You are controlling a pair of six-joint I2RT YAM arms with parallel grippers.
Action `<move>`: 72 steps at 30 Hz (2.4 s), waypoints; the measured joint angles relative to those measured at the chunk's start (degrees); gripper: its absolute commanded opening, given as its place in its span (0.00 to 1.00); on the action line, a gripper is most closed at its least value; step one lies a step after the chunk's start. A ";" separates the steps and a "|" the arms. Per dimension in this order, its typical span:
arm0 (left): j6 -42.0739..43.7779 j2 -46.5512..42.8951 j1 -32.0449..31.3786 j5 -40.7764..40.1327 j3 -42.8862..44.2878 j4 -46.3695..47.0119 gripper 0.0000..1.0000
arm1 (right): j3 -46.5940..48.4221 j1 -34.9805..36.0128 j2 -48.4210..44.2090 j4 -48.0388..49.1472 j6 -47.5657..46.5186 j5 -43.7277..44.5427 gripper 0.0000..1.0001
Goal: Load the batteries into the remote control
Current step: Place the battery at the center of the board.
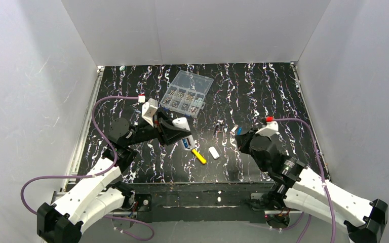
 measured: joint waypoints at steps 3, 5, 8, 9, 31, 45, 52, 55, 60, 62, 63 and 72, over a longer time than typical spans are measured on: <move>0.00 -0.13 -0.02 -0.31 -0.39 -0.07 0.00 | 4.44 0.02 4.00 -14.36 20.44 5.09 0.01; 0.00 -0.13 -0.04 -0.44 -0.50 -0.15 0.00 | 6.40 0.02 7.32 -22.67 33.20 6.23 0.01; 0.00 -0.15 -0.04 -0.57 -0.50 -0.35 0.00 | 6.75 0.02 12.22 -31.06 47.12 5.66 0.01; 0.00 -0.17 -0.04 -0.59 -0.50 -0.46 0.00 | 6.75 0.02 13.51 -33.03 50.31 5.40 0.01; 2.01 -4.55 -0.04 -1.07 -0.57 -5.99 0.00 | 14.86 -2.62 38.69 -42.01 78.27 -4.63 0.18; 4.28 -7.41 -0.04 -1.81 -0.59 -10.64 0.00 | 15.72 -3.15 45.29 -36.28 79.21 -8.46 0.48; 4.87 -7.91 -0.04 -2.19 -0.59 -11.87 0.00 | 17.64 -3.28 45.00 -35.54 76.85 -7.93 0.57; 4.92 -7.91 -0.04 -2.38 -0.59 -12.09 0.00 | 19.41 -3.26 42.99 -35.36 70.73 -7.63 0.58; 4.94 -7.91 -0.04 -2.64 -0.61 -12.09 0.00 | 18.58 -4.02 34.25 -27.41 45.88 -7.19 0.58; 4.94 -7.91 -0.04 -2.86 -0.61 -12.09 0.00 | 16.00 -6.19 29.29 -19.82 30.36 -10.91 0.61; 4.92 -7.91 -0.04 -2.99 -0.61 -12.07 0.00 | 14.60 -7.89 26.84 -16.50 22.56 -13.53 0.62; 4.87 -7.76 -0.04 -3.61 -0.79 -12.04 0.00 | 18.29 -23.98 24.50 -15.72 -35.78 -35.78 0.66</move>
